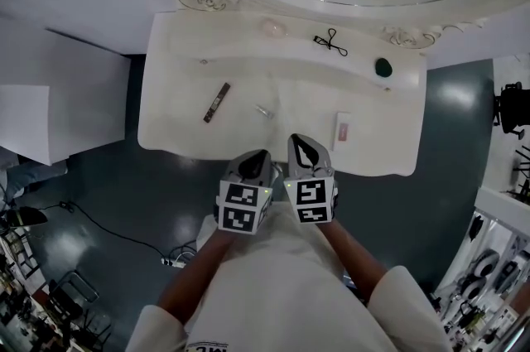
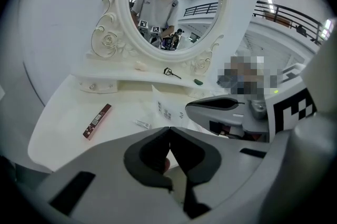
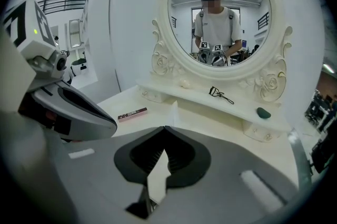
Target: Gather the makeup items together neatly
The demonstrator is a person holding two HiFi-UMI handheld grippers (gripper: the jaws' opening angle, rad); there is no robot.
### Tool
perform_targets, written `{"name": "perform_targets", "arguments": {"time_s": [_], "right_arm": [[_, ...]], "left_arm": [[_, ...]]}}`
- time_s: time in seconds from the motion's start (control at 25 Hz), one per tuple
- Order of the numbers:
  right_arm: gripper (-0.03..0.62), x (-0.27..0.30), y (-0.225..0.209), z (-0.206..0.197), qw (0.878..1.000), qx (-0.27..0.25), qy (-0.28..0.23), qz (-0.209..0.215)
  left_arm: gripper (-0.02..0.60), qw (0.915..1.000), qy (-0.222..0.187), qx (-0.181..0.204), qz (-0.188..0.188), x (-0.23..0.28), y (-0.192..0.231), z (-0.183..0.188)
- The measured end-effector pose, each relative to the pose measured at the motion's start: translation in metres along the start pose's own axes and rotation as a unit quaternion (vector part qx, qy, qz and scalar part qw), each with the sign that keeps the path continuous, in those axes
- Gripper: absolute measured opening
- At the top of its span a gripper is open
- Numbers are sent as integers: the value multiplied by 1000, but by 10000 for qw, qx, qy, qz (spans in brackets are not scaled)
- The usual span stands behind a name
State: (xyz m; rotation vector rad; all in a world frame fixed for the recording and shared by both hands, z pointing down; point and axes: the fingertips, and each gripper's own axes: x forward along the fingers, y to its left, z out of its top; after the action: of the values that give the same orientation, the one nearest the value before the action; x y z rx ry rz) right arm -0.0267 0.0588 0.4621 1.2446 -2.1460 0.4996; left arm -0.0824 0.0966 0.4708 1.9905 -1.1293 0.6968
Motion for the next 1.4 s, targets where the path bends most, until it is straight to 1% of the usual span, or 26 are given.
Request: {"name": "perform_targets", "arguments": {"time_s": [0.16,0.4,0.56,0.76,0.96,1.24,1.32,1.4], "right_arm": [[3,1,-2,-8,9997,222,-78,11],[3,-1,-16,-22,9970,753,-86,-184],[3,-3,-26,-34,9951,943,-49,-303],[3,-4,-32,-45,9929,1145,-32,-315],[3,-7,-25,-38,9933,1129,-168,-150],[3,-14,-8,-20,9929,1014,-542,300],[3,-12,-6,-22,9922,1050,-579,354],[3,-9,-8,-28,9903,1225,-543,353]], "left_arm": [[9,10000,50,1,-7,4,-1,-5],[11,9999,160,41,-37,6,-5,-11],[11,9997,198,84,-67,8,-10,-10],[11,9995,264,147,-95,14,-15,-12],[9,9993,300,180,-99,17,-20,-14],[10,9993,305,191,-65,16,-23,-14],[10,9994,300,189,-40,14,-22,-15],[11,9994,297,175,-11,13,-20,-17]]}}
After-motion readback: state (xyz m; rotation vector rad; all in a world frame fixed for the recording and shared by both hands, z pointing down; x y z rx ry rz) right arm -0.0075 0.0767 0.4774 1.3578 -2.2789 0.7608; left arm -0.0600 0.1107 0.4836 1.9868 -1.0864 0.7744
